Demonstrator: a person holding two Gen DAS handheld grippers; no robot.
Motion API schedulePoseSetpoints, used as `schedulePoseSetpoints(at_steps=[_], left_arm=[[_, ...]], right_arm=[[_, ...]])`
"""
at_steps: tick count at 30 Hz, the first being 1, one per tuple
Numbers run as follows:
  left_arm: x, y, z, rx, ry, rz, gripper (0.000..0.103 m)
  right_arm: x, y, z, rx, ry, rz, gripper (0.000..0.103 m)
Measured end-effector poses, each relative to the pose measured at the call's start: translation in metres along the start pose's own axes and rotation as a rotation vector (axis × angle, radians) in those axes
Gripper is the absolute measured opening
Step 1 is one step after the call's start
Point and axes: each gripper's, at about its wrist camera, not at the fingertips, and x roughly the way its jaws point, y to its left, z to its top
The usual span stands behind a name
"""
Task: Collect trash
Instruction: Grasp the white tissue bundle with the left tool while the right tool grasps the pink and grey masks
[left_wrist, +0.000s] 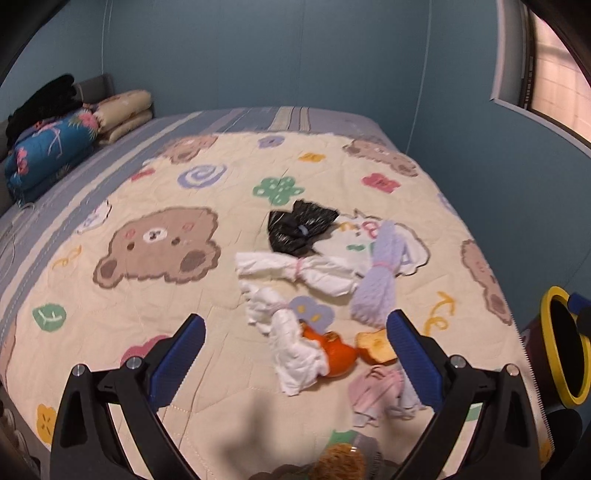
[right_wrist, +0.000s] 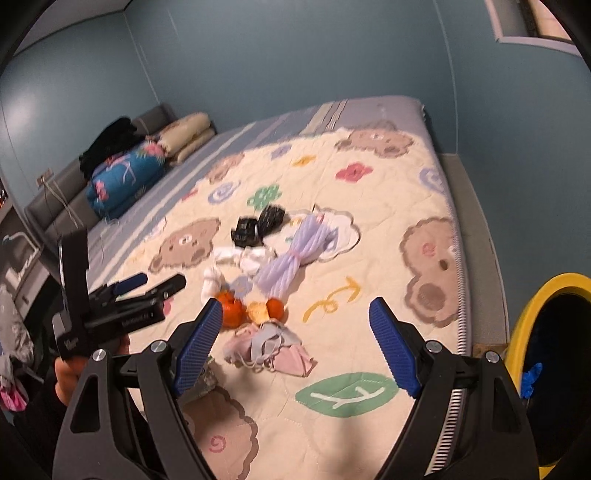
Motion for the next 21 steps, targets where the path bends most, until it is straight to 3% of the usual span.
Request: schedulePoseSetpoints(at_steps=[9, 16, 21], left_arm=[[0.038, 0.021, -0.012, -0.030, 0.071, 0.058, 0.095], [0.058, 0.027, -0.015, -0.057, 0.137, 0.039, 0.095], [0.073, 0.041, -0.011, -0.162, 0.185, -0.003, 0.095]], right_arm=[[0.066, 0.025, -0.025, -0.087, 0.134, 0.003, 0.078], [0.100, 0.034, -0.035, -0.132, 0.203, -0.001, 0.078], [0.120, 0.041, -0.040, -0.177, 0.241, -0.009, 0.078]])
